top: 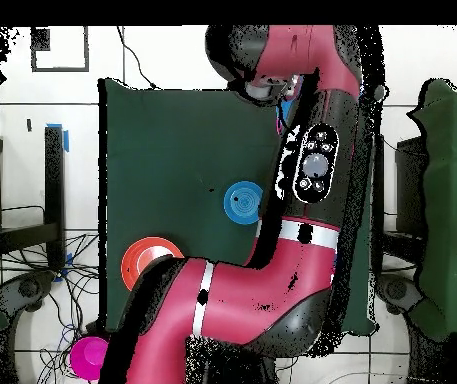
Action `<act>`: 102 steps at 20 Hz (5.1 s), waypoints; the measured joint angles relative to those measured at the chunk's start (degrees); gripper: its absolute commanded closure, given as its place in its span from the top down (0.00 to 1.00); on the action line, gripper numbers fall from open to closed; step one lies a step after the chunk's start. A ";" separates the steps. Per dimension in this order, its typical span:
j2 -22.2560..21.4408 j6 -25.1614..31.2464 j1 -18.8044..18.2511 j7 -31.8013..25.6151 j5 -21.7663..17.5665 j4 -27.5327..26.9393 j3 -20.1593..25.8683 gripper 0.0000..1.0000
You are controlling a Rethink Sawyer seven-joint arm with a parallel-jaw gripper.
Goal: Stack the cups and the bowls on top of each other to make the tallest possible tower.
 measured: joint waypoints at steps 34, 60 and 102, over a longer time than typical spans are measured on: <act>3.71 1.70 -0.48 0.00 1.73 -3.88 -1.17 0.00; 7.24 1.70 -0.98 -0.35 1.72 -7.96 -1.67 0.00; 8.20 1.71 -2.47 -5.90 6.01 -10.73 -5.55 0.00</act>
